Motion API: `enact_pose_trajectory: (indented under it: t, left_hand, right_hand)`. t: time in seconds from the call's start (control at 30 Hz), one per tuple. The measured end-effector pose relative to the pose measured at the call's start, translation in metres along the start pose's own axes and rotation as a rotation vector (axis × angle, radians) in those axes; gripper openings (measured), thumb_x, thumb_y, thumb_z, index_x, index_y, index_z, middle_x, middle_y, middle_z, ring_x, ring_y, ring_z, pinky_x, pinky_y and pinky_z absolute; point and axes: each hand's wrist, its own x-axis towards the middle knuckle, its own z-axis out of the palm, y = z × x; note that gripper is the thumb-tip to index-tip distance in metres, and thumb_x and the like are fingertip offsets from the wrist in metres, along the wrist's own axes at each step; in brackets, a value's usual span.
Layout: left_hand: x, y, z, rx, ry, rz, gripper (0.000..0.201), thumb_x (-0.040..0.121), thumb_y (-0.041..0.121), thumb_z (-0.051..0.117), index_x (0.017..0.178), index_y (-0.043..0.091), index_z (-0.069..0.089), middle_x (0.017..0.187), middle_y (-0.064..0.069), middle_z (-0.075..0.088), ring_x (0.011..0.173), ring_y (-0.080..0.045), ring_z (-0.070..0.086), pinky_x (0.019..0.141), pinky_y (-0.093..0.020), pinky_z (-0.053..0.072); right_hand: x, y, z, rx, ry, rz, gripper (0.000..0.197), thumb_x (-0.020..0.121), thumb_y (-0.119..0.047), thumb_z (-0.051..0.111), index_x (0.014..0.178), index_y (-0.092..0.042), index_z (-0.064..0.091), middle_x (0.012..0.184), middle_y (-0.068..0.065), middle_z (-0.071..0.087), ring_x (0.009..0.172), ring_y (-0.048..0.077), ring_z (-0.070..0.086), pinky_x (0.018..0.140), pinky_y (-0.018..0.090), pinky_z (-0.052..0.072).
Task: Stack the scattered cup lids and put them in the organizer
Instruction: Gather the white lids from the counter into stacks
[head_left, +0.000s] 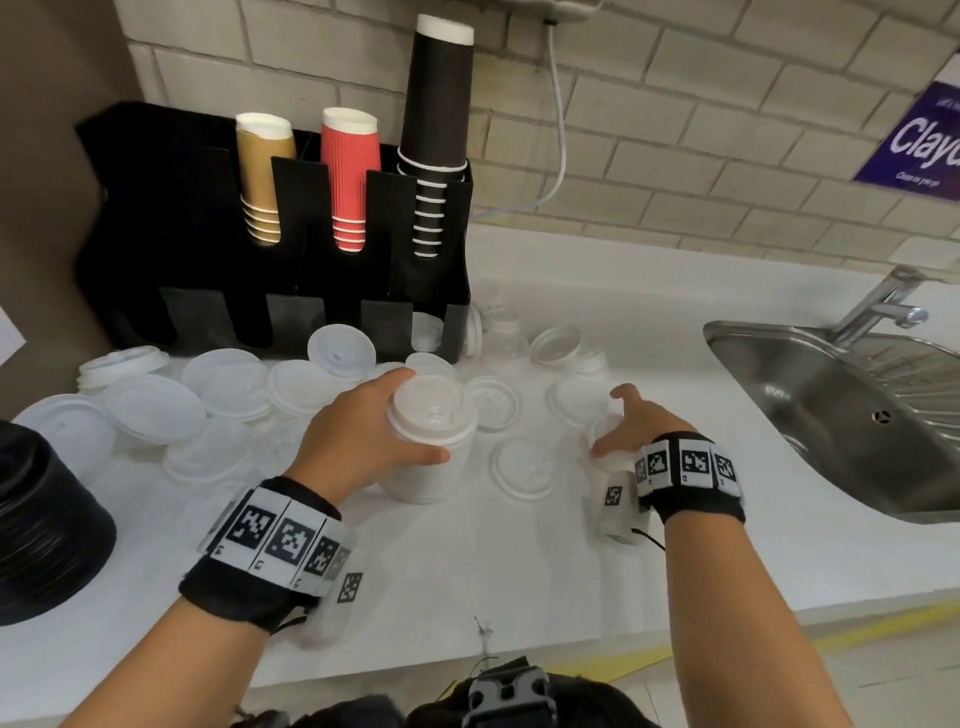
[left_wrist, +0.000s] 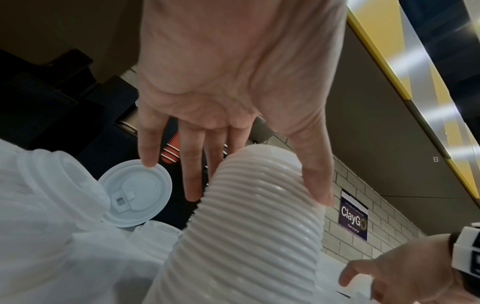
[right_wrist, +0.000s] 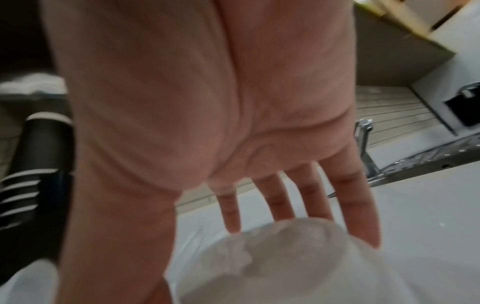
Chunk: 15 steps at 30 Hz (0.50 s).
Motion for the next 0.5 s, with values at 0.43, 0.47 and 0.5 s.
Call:
enact_pose_trajectory:
  t: [0.43,0.47,0.5]
  left_hand:
    - [0.0,0.002,-0.002,0.011,-0.013,-0.018,0.08,0.058,0.045,0.089,0.128,0.034,0.051,0.117,0.013,0.061,0.109,-0.017,0.056,0.095,-0.043,0.047]
    - [0.0,0.002,-0.002,0.008,-0.014,-0.018,0.08,0.058,0.045,0.089,0.128,0.034,0.051,0.117,0.013,0.061,0.109,-0.017,0.056,0.095,-0.043,0.047]
    - [0.0,0.002,-0.002,0.004,-0.016,-0.017,0.08,0.058,0.045,0.089,0.128,0.033,0.051,0.118,0.012,0.061,0.109,-0.017,0.056,0.095,-0.043,0.047]
  right_hand:
    - [0.041,-0.044,-0.002,-0.155,0.001,-0.13,0.083,0.081,-0.041,0.072,0.15,-0.027,0.027,0.147,0.009,0.042,0.133,0.03,0.042,0.101,0.036,0.038]
    - [0.043,-0.044,-0.001,-0.148,-0.01,-0.131,0.081,0.082,-0.037,0.072,0.149,-0.025,0.028,0.147,0.009,0.043,0.132,0.029,0.044,0.098,0.034,0.039]
    - [0.045,-0.044,-0.001,-0.144,-0.01,-0.127,0.078,0.083,-0.035,0.071,0.148,-0.024,0.029,0.146,0.009,0.044,0.13,0.03,0.045,0.094,0.033,0.039]
